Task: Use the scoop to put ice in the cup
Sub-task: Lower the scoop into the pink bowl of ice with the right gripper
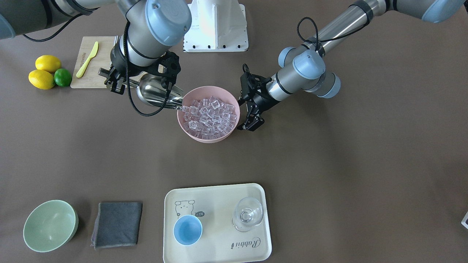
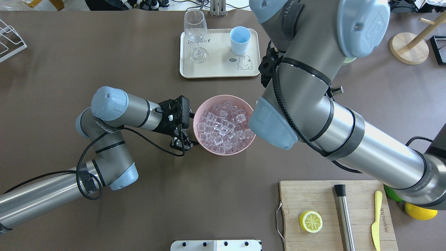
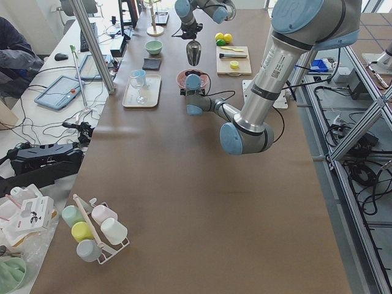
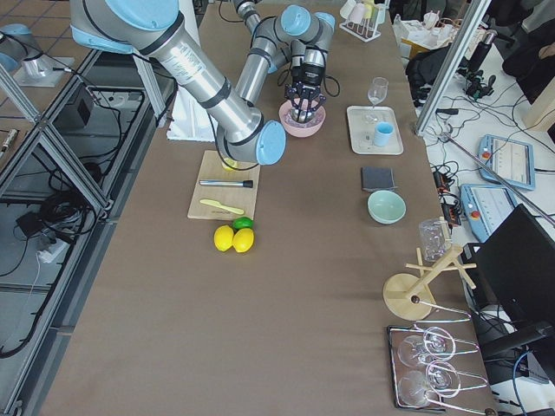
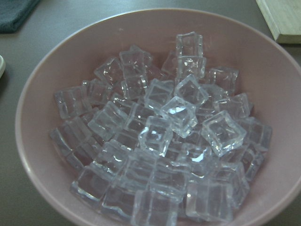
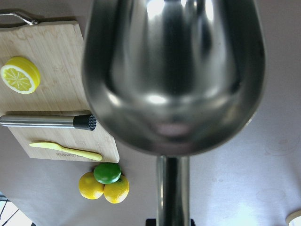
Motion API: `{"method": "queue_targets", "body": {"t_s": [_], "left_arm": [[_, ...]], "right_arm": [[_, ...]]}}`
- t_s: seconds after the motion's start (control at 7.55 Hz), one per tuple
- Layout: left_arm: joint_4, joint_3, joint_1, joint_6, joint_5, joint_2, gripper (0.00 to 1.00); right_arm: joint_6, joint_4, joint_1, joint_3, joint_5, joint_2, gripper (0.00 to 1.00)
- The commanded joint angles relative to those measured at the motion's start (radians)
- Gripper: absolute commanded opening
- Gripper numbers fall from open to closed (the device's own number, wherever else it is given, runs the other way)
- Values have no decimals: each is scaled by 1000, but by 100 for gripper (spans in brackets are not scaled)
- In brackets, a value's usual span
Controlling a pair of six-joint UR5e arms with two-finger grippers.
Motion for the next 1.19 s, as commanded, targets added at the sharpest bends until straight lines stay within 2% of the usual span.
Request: {"method": "queue_targets", "body": {"t_s": [0.0,0.53,1.06], "left_arm": [[-4,0,0,0,0,1,98],[-3,0,-2,0,0,2,98],[-1,6,-2,0,0,1,98]], "right_arm": [[7,-11,-40,-89,-40,44,0],[80,0,-63,-215,-49,90,0],[139,44,-77,-250,-50,92,0]]}}
